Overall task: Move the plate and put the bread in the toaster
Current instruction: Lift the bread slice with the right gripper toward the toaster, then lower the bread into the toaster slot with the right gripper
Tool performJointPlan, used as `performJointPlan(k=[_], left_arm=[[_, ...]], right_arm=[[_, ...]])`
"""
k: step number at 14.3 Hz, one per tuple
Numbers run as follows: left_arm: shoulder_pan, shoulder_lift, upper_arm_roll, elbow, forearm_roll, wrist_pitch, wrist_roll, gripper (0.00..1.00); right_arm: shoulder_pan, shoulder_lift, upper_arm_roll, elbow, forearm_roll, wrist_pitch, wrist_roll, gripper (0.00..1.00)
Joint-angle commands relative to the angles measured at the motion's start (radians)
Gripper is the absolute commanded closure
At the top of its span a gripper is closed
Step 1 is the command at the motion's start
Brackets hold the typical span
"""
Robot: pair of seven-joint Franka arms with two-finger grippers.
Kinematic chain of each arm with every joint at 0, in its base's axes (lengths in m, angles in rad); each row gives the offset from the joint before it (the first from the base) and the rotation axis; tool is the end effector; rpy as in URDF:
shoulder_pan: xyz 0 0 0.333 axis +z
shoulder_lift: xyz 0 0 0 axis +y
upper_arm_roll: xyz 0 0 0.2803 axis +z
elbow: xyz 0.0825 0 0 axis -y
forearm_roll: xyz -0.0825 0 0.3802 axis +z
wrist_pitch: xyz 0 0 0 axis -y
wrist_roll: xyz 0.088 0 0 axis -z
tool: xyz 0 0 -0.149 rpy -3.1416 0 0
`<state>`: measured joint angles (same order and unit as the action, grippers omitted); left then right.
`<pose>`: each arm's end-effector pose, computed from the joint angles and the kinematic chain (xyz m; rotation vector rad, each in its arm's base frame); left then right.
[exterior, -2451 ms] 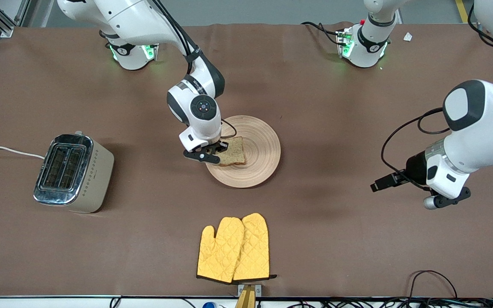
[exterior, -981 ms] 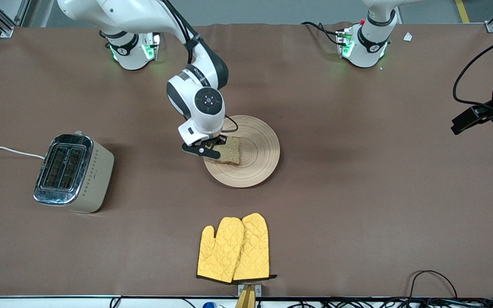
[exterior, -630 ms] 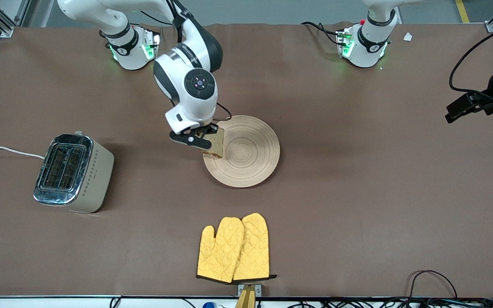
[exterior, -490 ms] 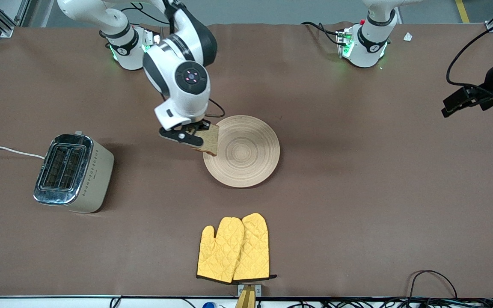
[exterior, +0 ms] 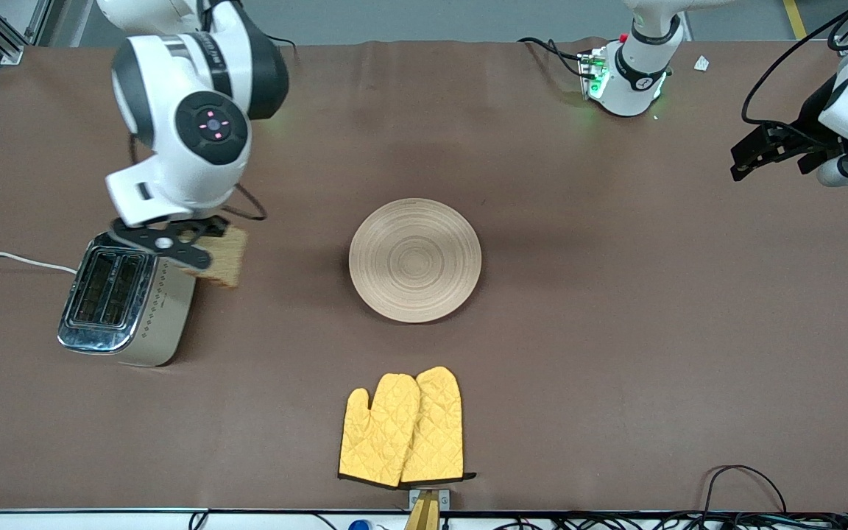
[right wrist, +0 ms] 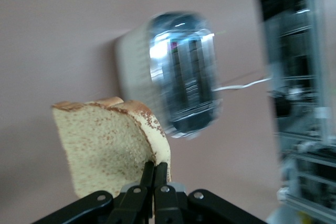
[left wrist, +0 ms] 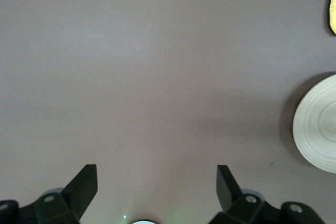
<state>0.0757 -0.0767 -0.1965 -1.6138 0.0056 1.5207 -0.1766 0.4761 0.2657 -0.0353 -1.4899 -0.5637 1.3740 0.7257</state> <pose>0.5198 -0.0654 0.5629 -3.1173 -0.0884 0.0228 0.5547 0.1672 0.4477 2.4305 -0.3537 0.0099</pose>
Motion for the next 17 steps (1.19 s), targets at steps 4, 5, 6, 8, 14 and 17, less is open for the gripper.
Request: performJointPlan(k=[4, 5, 6, 8, 14, 17], left_arm=[[0.006, -0.008, 0.012, -0.008, -0.004, -0.013, 0.114, 0.0], [0.006, -0.005, 0.014, -0.006, -0.003, -0.013, 0.118, 0.0], [0.006, -0.003, 0.014, -0.005, -0.001, -0.011, 0.117, 0.0], [0.006, 0.008, 0.014, 0.009, 0.001, -0.011, 0.115, 0.0], [0.025, 0.008, 0.016, 0.017, 0.001, -0.011, 0.098, 0.0], [0.027, 0.008, 0.016, 0.02, 0.001, -0.011, 0.098, 0.0]], right_arm=[[-0.102, 0.128, 0.014, 0.008, -0.191, -0.073, -0.032, 1.0], [-0.114, 0.142, 0.015, 0.007, -0.226, -0.073, -0.038, 1.0], [-0.122, 0.161, 0.015, 0.005, -0.261, -0.073, -0.04, 1.0], [-0.128, 0.187, 0.014, 0.005, -0.3, -0.072, -0.045, 1.0], [-0.139, 0.208, 0.015, -0.013, -0.366, -0.067, -0.046, 1.0], [-0.146, 0.219, 0.015, -0.013, -0.366, -0.062, -0.045, 1.0]])
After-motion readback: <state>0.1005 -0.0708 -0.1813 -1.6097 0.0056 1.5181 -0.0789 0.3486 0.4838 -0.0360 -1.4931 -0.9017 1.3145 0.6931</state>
